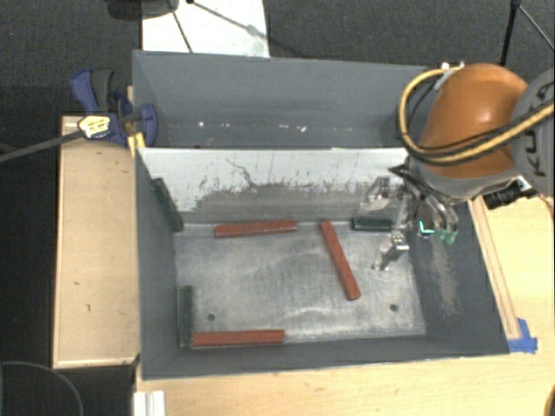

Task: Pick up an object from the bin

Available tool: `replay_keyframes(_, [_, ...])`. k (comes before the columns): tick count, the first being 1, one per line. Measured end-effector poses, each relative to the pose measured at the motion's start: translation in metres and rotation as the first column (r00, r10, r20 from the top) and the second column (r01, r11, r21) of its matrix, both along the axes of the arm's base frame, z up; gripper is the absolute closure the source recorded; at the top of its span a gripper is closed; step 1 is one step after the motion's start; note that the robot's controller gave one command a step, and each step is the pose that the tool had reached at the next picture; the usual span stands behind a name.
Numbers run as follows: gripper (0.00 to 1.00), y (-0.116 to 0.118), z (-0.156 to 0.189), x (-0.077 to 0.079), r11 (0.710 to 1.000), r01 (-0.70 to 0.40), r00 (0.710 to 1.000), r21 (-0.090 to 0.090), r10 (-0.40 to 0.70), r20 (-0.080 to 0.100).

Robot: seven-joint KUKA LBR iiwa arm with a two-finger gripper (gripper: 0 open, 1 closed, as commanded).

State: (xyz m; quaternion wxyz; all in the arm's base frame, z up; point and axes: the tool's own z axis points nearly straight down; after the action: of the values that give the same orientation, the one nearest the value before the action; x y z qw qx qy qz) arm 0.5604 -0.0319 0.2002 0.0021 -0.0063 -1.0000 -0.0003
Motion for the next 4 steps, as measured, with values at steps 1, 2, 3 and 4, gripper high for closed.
replay_keyframes(1, [0.00,0.000,0.004,0.002,1.000,-0.001,1.000,-0.001,0.001,0.008])
replay_keyframes(2, [0.00,0.023,-0.038,-0.012,0.996,-0.087,0.996,-0.002,0.087,0.012])
replay_keyframes(3, [0.00,0.038,-0.082,0.000,0.962,-0.273,0.962,-0.001,0.273,0.008])
replay_keyframes(4, [0.00,0.023,-0.112,0.010,0.907,-0.422,0.907,0.002,0.422,0.008])
